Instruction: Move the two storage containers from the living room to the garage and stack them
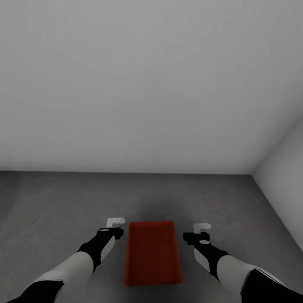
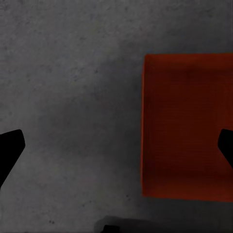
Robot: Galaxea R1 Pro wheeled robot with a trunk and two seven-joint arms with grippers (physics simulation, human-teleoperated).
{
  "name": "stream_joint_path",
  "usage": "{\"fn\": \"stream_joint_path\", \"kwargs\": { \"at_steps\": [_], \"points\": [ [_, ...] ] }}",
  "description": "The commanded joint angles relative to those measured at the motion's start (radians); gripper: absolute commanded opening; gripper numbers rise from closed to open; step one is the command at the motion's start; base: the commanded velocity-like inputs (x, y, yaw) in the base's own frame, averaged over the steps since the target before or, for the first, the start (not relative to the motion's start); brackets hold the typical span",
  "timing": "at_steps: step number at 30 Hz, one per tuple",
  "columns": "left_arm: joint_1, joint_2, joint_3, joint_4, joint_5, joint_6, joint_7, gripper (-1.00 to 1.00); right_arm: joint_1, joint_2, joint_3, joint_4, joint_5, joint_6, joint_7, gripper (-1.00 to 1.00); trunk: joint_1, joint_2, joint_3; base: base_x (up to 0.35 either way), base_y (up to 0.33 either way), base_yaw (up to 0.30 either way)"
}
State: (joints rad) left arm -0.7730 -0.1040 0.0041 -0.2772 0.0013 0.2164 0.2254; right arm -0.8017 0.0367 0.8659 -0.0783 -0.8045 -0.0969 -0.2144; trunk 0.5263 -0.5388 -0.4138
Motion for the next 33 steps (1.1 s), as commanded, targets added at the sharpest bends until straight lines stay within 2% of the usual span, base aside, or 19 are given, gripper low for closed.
{"fn": "stream_joint_path", "kwargs": {
  "at_steps": [1,13,19,29,33],
  "points": [
    [0.000,0.000,0.000,-0.002,0.000,0.006,0.003,1.00,-0.001,0.000,0.008,0.000,-0.010,-0.003,-0.003,1.00,0.000,-0.001,0.000,0.000,0.000,0.000],
    [0.000,0.000,0.000,0.001,0.000,0.006,0.001,1.00,-0.001,0.001,0.008,0.001,-0.010,-0.003,-0.003,1.00,0.000,-0.001,0.019,0.000,0.000,0.000],
    [0.000,0.003,0.001,0.031,0.005,0.006,-0.006,1.00,0.005,0.002,0.008,0.012,-0.010,-0.001,-0.003,1.00,0.000,-0.001,0.028,0.000,0.000,0.000],
    [0.000,0.023,0.001,0.182,0.015,-0.007,-0.009,1.00,0.000,0.005,0.007,0.039,-0.012,0.004,-0.001,1.00,0.000,-0.001,0.044,0.000,0.000,0.000],
    [0.000,0.036,0.001,0.246,0.060,-0.058,-0.009,1.00,0.001,0.011,0.007,0.041,-0.012,0.009,0.000,1.00,0.000,-0.001,0.050,0.000,0.000,0.000]
  ]
}}
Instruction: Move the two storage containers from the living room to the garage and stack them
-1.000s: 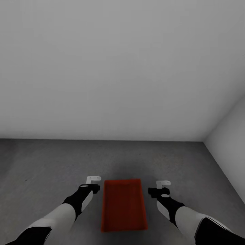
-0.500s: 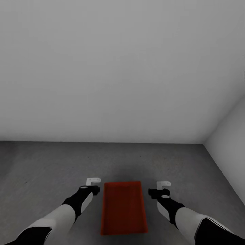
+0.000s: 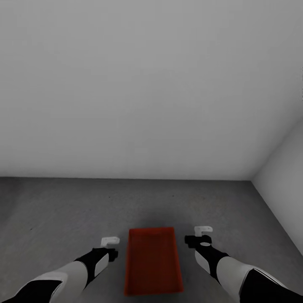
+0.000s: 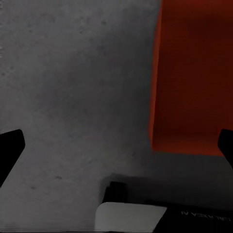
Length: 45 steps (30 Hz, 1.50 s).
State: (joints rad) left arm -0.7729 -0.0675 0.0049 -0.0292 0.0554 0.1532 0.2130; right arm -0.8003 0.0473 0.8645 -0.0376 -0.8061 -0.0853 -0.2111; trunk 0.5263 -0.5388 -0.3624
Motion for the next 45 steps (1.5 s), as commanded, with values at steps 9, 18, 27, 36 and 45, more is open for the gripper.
{"fn": "stream_joint_path", "kwargs": {
  "at_steps": [9,18,27,36,45],
  "points": [
    [0.043,0.032,0.000,0.023,0.051,-0.018,0.003,1.00,0.013,0.009,0.008,0.032,-0.010,0.006,0.002,1.00,0.000,-0.001,0.012,0.000,0.000,0.000],
    [0.068,0.044,0.000,0.026,0.066,-0.018,0.003,1.00,0.025,0.008,0.008,0.040,-0.011,0.006,0.003,1.00,0.000,-0.001,0.015,0.000,0.000,0.000],
    [0.069,0.045,0.000,0.026,0.069,-0.016,0.002,1.00,0.026,0.008,0.008,0.039,-0.012,0.006,0.004,1.00,0.000,-0.001,0.015,0.000,0.000,0.000],
    [0.069,0.046,0.000,0.026,0.070,-0.012,0.002,1.00,0.103,0.001,0.008,0.063,-0.010,0.000,0.000,1.00,0.000,-0.001,0.015,0.000,0.000,0.000],
    [0.066,0.052,0.001,0.026,0.072,-0.013,0.003,1.00,0.196,-0.003,0.008,0.068,-0.010,-0.006,0.003,1.00,0.000,-0.001,0.015,0.000,0.000,0.000]
  ]
}}
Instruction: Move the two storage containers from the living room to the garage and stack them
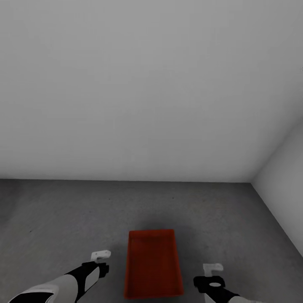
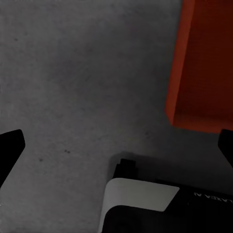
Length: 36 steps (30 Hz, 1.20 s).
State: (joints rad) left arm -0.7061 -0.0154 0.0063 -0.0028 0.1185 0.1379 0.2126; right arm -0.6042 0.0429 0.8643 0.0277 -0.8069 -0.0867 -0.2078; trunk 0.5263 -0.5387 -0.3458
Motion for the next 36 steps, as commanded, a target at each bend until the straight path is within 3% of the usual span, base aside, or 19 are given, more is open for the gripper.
{"fn": "stream_joint_path", "kwargs": {
  "at_steps": [1,4,7,12,16,21,36],
  "points": [
    [0.000,0.000,0.000,0.000,0.009,0.001,0.003,1.00,0.007,0.001,0.009,0.003,-0.009,-0.005,-0.001,1.00,0.000,-0.001,-0.001,0.000,0.000,0.000],
    [0.015,0.004,0.000,0.000,0.010,-0.003,0.004,1.00,0.073,0.002,0.009,0.003,-0.010,-0.008,-0.004,1.00,0.000,-0.001,0.002,0.000,0.000,0.000],
    [0.084,0.010,0.000,0.000,0.010,-0.007,0.003,1.00,0.141,0.009,0.009,0.003,-0.010,-0.010,-0.005,1.00,0.000,-0.001,0.006,0.000,0.000,0.000],
    [0.159,0.012,0.000,0.000,0.013,-0.022,0.001,1.00,0.169,0.015,0.009,0.003,-0.012,-0.006,-0.002,1.00,0.000,-0.001,0.014,0.000,0.000,0.000],
    [0.198,0.012,-0.001,0.000,0.034,-0.102,-0.001,1.00,0.203,0.017,0.009,0.003,-0.014,-0.007,0.002,1.00,0.000,-0.001,0.020,0.000,0.000,0.000],
    [0.213,0.012,0.000,0.000,0.042,-0.133,-0.002,1.00,0.223,0.018,0.009,0.003,-0.015,-0.008,0.002,1.00,0.000,-0.001,0.028,0.000,0.000,0.000],
    [0.235,0.007,-0.002,0.000,0.038,-0.138,-0.002,1.00,0.225,0.018,0.009,0.003,-0.017,-0.010,0.004,1.00,0.000,-0.001,0.051,0.000,0.000,0.000]
  ]
}}
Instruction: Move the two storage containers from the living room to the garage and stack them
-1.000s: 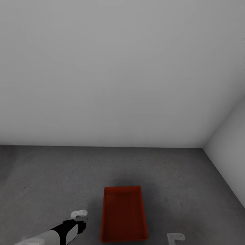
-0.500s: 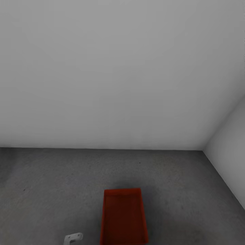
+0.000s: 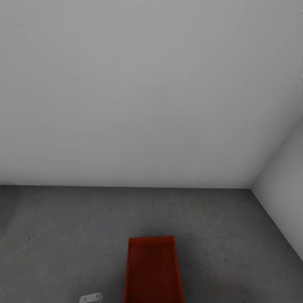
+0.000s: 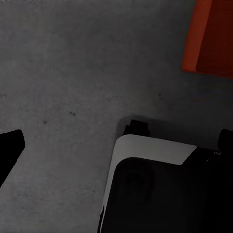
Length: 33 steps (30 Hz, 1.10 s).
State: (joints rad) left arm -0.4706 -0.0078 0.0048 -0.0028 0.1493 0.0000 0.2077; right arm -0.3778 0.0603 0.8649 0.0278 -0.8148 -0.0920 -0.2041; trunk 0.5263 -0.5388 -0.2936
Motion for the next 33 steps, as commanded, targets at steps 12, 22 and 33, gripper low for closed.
{"fn": "stream_joint_path", "kwargs": {
  "at_steps": [12,22,33],
  "points": [
    [0.003,0.002,0.000,0.000,0.009,0.000,0.002,1.00,-0.001,0.001,0.008,0.003,-0.010,-0.005,0.000,1.00,0.000,-0.001,0.017,0.000,0.000,0.000],
    [0.010,0.003,0.001,-0.001,0.010,0.003,0.002,1.00,-0.001,0.000,0.008,0.003,-0.010,-0.005,0.000,1.00,0.000,-0.001,0.026,-0.091,0.014,0.000],
    [0.010,0.004,0.001,0.000,0.011,0.003,0.003,1.00,-0.001,0.000,0.008,0.003,-0.009,-0.005,0.000,1.00,0.000,-0.001,0.026,-0.314,0.005,0.000]
  ]
}}
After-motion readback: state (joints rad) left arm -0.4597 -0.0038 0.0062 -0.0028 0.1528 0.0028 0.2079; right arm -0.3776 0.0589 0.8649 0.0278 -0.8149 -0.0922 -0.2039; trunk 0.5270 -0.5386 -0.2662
